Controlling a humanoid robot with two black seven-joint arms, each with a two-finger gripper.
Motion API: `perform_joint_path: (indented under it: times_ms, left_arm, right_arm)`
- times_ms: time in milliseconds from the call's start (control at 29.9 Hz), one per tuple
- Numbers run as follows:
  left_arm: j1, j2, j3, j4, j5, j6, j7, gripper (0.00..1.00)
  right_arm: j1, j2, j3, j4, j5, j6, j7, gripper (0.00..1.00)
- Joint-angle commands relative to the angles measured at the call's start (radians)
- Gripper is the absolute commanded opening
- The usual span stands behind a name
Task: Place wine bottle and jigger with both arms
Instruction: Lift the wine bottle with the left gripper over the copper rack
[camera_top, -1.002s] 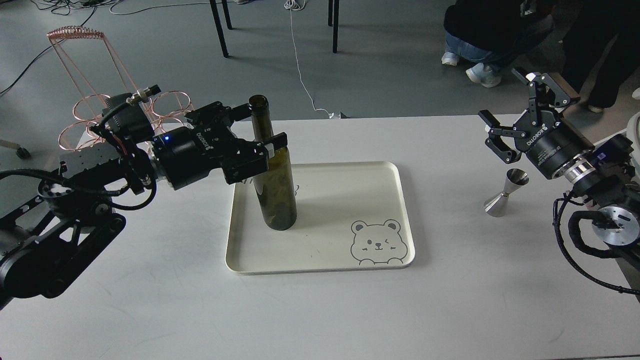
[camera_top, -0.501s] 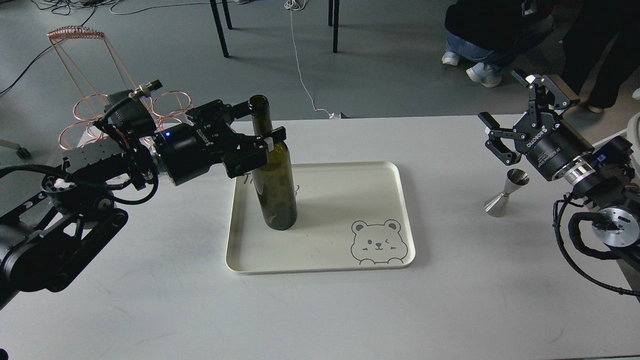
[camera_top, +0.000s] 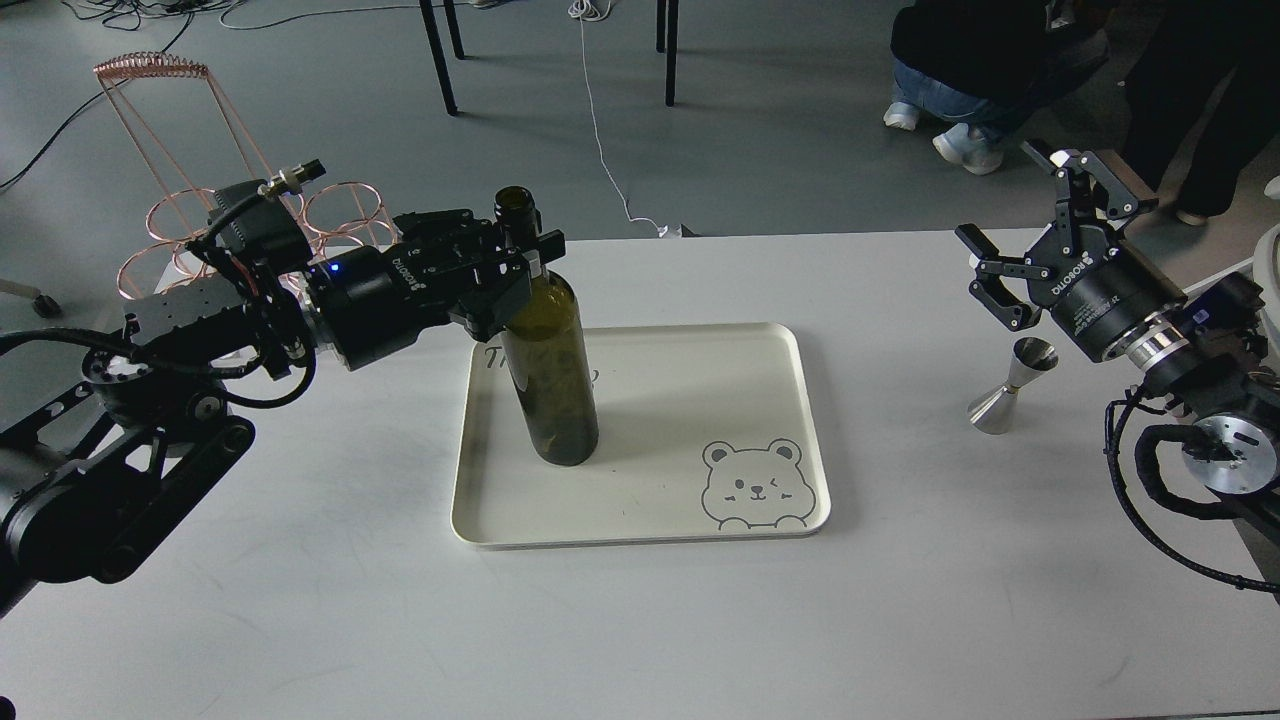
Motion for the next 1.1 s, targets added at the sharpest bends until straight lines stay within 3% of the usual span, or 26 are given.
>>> perform_joint_path:
  times_ms: [0, 200, 367, 501, 801, 1069]
  left_arm:
    - [-0.013, -0.001, 0.001, -0.009, 0.001, 0.000, 0.000, 0.14]
    - [-0.079, 0.016, -0.004, -0.026, -0.005, 0.003, 0.000, 0.14]
    - [-0.227, 0.101, 0.001, -0.025, -0.132, -0.004, 0.000, 0.14]
    - [-0.329, 0.189, 0.002, -0.011, -0.255, -0.081, 0.000, 0.15]
    - [-0.415, 0.321, 0.002, 0.213, -0.296, -0.118, 0.000, 0.15]
    - [-0.416, 0.330, 0.049, 0.353, -0.282, -0.106, 0.000, 0.15]
  right_arm:
    - [0.000, 0.002, 0.000, -0.001, 0.000, -0.002, 0.000, 0.96]
    - [-0.001, 0.005, 0.000, -0.002, 0.000, -0.002, 0.000, 0.96]
    - [-0.003, 0.005, 0.000, -0.002, 0.000, -0.002, 0.000, 0.96]
    - [-0.008, 0.005, 0.000, -0.002, 0.000, -0.003, 0.000, 0.96]
    - [-0.009, 0.005, 0.000, -0.001, -0.001, -0.003, 0.000, 0.96]
    - [-0.009, 0.007, 0.000, -0.001, -0.015, -0.003, 0.000, 0.96]
